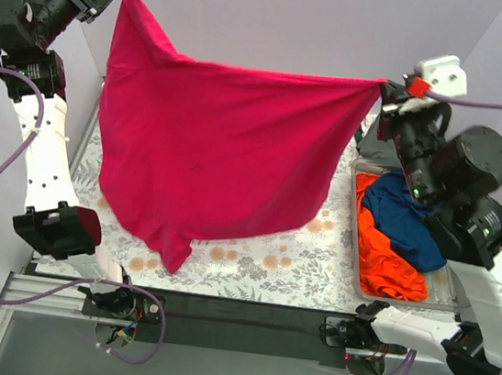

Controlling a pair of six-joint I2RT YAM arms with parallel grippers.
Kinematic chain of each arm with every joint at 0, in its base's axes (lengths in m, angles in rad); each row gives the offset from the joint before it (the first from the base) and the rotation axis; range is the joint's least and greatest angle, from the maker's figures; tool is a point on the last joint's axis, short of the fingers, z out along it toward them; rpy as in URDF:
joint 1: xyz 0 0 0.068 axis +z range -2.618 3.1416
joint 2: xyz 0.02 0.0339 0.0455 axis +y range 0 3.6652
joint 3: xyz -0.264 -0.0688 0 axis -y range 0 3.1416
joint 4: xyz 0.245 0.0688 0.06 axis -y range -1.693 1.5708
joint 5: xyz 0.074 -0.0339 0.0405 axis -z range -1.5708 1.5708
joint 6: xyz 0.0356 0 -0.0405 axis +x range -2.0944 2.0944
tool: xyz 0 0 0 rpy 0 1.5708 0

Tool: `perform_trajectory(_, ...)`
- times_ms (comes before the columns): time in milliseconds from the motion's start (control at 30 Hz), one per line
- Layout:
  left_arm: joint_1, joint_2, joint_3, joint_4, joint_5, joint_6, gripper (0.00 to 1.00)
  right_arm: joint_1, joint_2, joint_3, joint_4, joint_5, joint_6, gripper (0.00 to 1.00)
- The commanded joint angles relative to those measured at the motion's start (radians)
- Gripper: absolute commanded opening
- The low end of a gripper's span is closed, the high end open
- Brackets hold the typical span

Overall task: Fold and stack the t-shirts
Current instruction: Flatten the tshirt out

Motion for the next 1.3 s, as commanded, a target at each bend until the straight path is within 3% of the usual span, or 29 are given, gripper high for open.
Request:
perform_trajectory(0,0.001,-0.195,-0.022,0.075,-0.063,0.052,0.00,0.000,-0.188,-0.081,0.235,0.035,-0.012,0.01)
perform_trajectory(100,0.001,-0.075,0.081,-0.041,-0.028,0.060,0.00,0.000,-0.103,-0.033,0.159,0.108,-0.049,0.01)
perform_trajectory(167,0.002,-0.066,0.090,-0.031,0.000,0.046,0.00,0.000,-0.093,0.022,0.126,0.081,-0.031,0.01)
perform_trajectory(233,0.001,-0.147,-0.010,0.051,-0.025,0.060,0.00,0.000,-0.136,0.030,0.129,0.021,-0.009,0.01)
perform_trajectory(367,0.002,-0.250,-0.058,0.070,-0.026,0.083,0.00,0.000,-0.200,0.006,0.113,0.001,-0.001,0.01)
perform_trajectory(500,0.002,-0.276,-0.064,0.064,0.023,0.046,0.00,0.000,-0.235,-0.025,0.064,-0.025,0.026,0.01)
perform_trajectory(800,0.001,-0.424,-0.070,0.085,0.057,0.049,0.00,0.000,-0.379,-0.032,0.031,-0.270,0.100,0.01)
perform_trajectory(967,0.002,-0.326,-0.133,0.059,0.034,0.048,0.00,0.000,-0.383,-0.135,0.073,-0.166,0.079,0.01)
perform_trajectory(1267,0.001,-0.107,-0.208,0.098,0.044,0.036,0.00,0.000,-0.194,-0.209,0.129,0.052,0.025,0.01)
